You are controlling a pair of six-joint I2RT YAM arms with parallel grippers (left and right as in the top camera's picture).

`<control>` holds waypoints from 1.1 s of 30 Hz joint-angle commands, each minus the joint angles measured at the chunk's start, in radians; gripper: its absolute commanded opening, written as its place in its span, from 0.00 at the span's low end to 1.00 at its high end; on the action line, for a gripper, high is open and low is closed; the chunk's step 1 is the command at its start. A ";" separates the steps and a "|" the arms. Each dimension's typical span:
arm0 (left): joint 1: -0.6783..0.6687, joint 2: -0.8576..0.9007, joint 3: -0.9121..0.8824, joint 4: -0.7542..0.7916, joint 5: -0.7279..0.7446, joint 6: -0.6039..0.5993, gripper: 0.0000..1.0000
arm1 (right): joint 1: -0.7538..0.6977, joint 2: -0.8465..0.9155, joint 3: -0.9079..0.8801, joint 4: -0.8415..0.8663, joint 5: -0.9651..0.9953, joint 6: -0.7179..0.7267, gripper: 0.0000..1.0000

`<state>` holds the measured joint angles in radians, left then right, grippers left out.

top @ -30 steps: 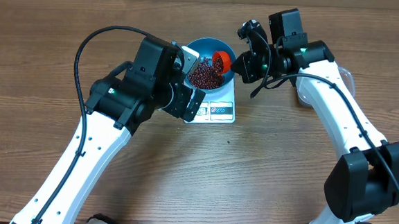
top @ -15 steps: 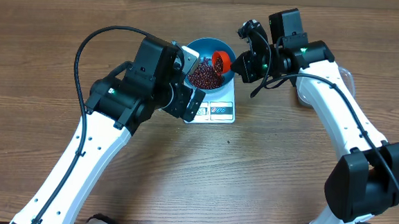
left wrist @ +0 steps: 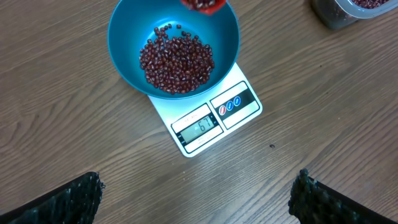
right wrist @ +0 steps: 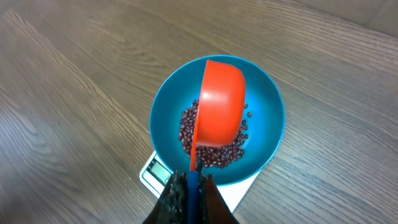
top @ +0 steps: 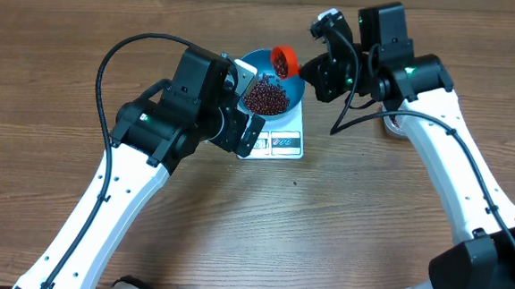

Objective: Scoop item into bowl and weigh 150g on scale

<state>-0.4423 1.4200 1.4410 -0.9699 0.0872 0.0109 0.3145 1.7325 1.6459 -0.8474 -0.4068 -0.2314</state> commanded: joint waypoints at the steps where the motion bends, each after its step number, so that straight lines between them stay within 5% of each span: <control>1: 0.003 0.006 0.008 0.002 0.014 0.019 1.00 | 0.034 -0.020 0.023 -0.003 0.084 -0.036 0.04; 33: 0.003 0.006 0.008 0.002 0.014 0.019 1.00 | 0.129 -0.020 0.023 -0.019 0.286 -0.092 0.04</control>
<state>-0.4423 1.4208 1.4410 -0.9699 0.0872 0.0109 0.4458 1.7325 1.6459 -0.8684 -0.1314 -0.3157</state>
